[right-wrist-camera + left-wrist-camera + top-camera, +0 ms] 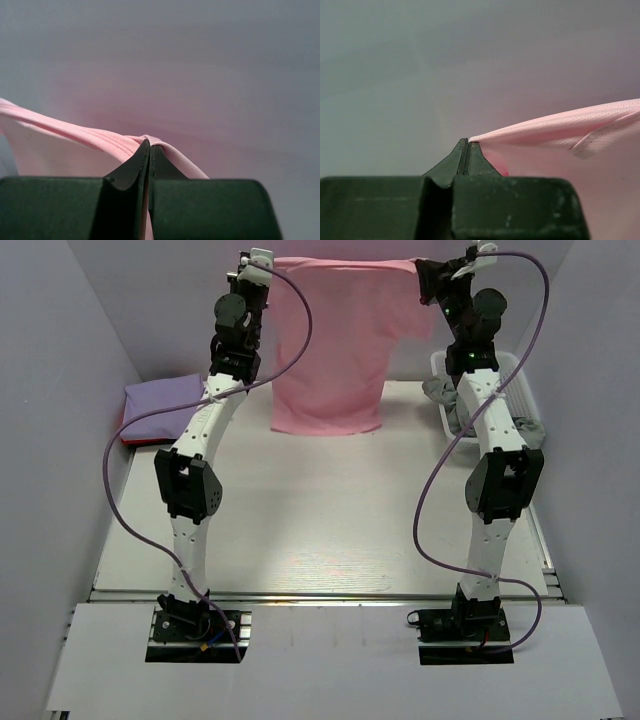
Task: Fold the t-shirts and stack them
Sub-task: Flatten out the tshirt
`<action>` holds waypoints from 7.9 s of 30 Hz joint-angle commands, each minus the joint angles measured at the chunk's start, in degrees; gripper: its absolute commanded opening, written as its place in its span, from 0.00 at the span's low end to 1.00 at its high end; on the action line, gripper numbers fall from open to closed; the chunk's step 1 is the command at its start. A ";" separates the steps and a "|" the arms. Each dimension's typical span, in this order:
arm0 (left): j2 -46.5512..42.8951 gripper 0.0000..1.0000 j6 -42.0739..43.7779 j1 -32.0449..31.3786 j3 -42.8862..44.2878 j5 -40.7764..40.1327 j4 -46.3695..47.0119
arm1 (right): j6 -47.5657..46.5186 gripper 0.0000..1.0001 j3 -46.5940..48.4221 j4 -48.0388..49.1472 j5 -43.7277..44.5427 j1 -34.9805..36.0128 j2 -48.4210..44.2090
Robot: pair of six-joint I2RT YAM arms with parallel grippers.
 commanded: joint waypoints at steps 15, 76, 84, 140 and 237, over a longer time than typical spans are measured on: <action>-37.42 0.00 -1.00 3.28 -48.51 -6.05 9.52 | 0.05 0.00 -34.13 11.64 -6.63 -2.52 -20.02; -46.28 1.00 -43.28 -8.50 -77.04 30.53 -37.96 | 8.84 0.89 -84.81 -40.30 12.17 -1.64 -46.60; -19.47 1.00 -42.23 -7.27 -57.19 22.71 -37.76 | 12.62 0.28 -81.99 -39.60 18.59 -1.82 -37.17; -0.65 1.00 -34.42 3.63 -25.00 2.12 -48.05 | -11.46 0.84 -23.42 -45.64 7.68 8.72 -1.88; -15.11 1.00 -54.95 10.41 -71.79 14.27 -37.06 | 10.96 0.90 -56.64 -46.88 9.71 9.79 -8.11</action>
